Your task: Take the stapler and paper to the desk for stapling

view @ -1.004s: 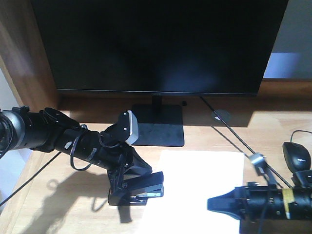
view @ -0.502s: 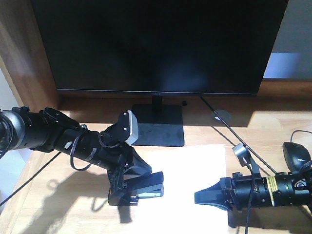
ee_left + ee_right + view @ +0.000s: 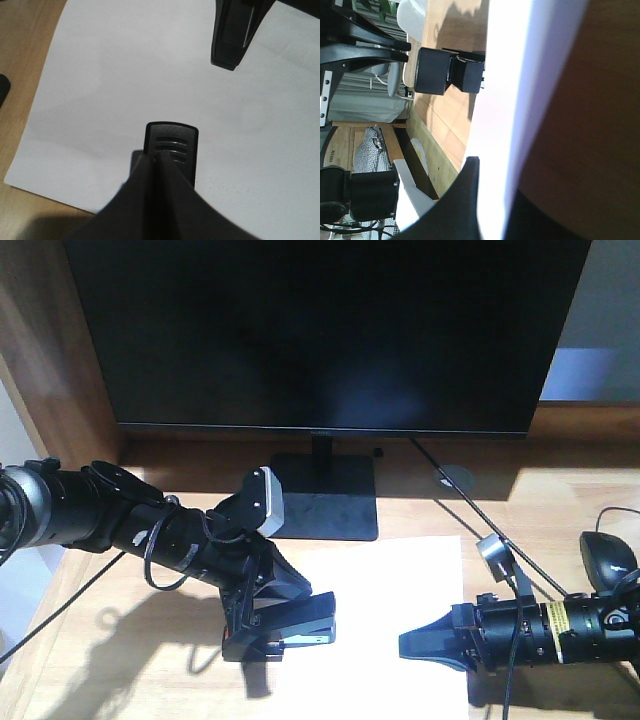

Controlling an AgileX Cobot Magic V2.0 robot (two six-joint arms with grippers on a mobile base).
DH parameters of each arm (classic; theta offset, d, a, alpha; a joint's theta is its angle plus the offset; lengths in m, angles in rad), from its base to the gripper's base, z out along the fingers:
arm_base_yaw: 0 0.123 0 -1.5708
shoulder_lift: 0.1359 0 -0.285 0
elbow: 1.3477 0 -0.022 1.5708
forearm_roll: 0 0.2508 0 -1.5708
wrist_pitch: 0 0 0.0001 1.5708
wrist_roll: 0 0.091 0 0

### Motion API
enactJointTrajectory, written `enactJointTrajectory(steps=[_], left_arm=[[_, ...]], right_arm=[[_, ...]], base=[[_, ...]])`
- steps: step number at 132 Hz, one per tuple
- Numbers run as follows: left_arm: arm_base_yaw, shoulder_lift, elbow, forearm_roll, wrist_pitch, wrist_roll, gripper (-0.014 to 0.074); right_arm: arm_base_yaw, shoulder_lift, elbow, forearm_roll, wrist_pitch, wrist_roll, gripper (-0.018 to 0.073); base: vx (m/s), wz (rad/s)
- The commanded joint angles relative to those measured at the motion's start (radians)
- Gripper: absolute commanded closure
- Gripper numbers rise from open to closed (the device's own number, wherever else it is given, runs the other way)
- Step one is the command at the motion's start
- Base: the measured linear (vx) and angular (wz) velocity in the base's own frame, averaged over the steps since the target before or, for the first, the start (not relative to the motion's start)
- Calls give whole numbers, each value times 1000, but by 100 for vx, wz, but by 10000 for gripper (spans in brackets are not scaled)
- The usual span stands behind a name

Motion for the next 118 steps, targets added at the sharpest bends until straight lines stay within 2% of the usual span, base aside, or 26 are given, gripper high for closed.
enactJointTrajectory(steps=[1,44,54,67,79,118], left_arm=[[-4,-46,-24,-52,42,0,603],[-4,-46,-24,-53,42,0,603],[-6,-46,-24,-81,31,5,603],[-11,-46,-24,-124,47,79,603],[-23,-46,-24,-124,60,159,603],[-38,-25,-24,-122,31,159,603]], right_arm=[[0,-33,-10,17,-95,-7,562],[0,-33,-10,15,-95,-13,562],[0,-33,-10,15,-95,-13,562],[0,-33,-10,15,-93,-13,562],[0,-33,-10,15,-93,-13,562],[0,-33,-10,15,-91,-14,562]], base=[[0,0],[0,0],[0,0],[0,0],[0,0],[0,0]])
